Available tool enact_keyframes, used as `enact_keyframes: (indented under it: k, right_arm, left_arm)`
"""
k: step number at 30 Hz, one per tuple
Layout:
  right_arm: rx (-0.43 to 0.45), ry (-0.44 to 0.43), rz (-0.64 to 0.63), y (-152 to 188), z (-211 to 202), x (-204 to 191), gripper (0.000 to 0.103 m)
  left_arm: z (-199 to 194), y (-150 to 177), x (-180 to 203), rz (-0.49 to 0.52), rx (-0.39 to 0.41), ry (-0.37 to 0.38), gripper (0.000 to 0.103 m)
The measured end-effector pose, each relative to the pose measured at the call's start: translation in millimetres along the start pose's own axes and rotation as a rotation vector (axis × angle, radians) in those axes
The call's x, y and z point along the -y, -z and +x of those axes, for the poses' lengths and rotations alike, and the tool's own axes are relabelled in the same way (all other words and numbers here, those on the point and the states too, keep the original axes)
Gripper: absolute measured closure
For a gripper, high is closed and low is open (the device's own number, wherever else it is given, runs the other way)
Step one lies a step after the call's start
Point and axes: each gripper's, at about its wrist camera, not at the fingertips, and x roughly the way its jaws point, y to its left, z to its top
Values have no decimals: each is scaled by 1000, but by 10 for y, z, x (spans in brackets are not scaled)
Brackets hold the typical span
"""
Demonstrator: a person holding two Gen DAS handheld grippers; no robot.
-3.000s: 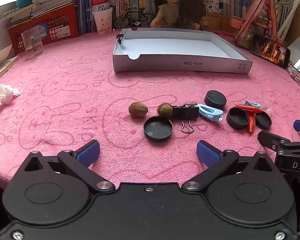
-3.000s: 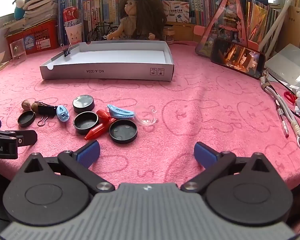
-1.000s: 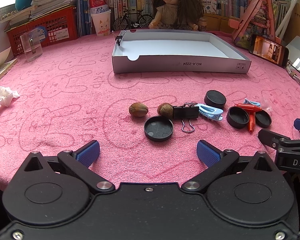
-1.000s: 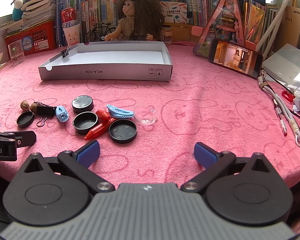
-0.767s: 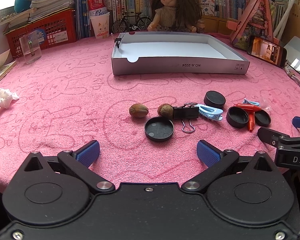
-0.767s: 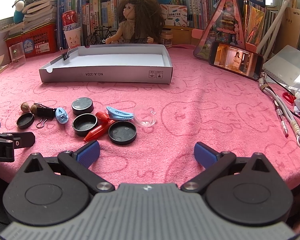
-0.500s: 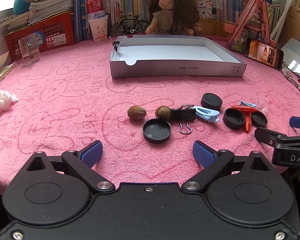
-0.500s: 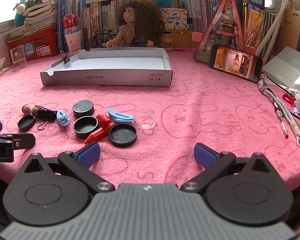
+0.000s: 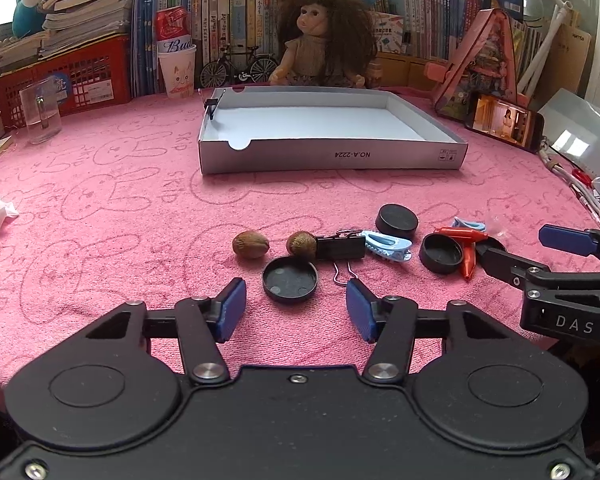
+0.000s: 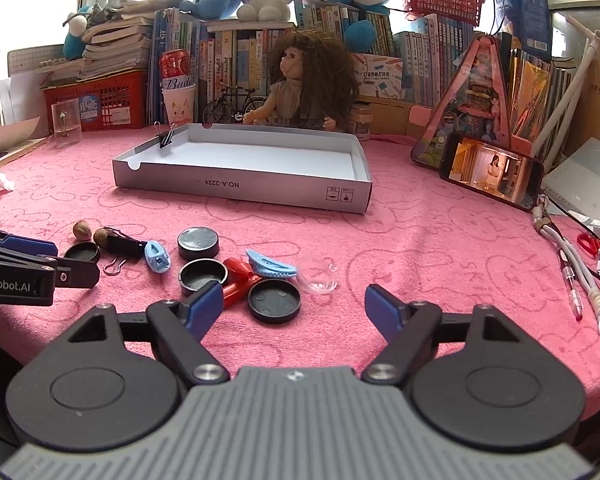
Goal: Organize rigid objects
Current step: 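Close the left gripper on a black round lid while the right gripper grasps another black lid, then carry the black lid in the left gripper into the white tray while the right gripper carries its lid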
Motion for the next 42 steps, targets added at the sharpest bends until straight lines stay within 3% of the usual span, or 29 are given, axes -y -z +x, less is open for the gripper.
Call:
enact_keyframes:
  k: [7, 14, 18, 20, 38, 42]
  right_arm:
    - [-18, 5, 14, 13, 22, 19, 39]
    - [-38, -17, 24, 23, 84, 23, 47]
    - [-39, -26, 28, 20, 114, 0, 58]
    - [-35, -28, 29, 17, 111, -7, 66]
    - [43, -87, 59, -224, 13, 18, 67]
    - [37, -125, 138, -321, 97, 98, 67]
  left_arm:
    - [30, -14, -10, 0, 6, -4, 55]
    - [52, -25, -8, 5, 9, -2, 62]
    - [57, -38, 0, 4, 15, -13, 73]
    - [57, -43, -11, -4, 15, -11, 73]
    - [-63, -248, -5, -41, 73, 37, 73]
    - [-12, -376, -42, -73, 80, 46, 73]
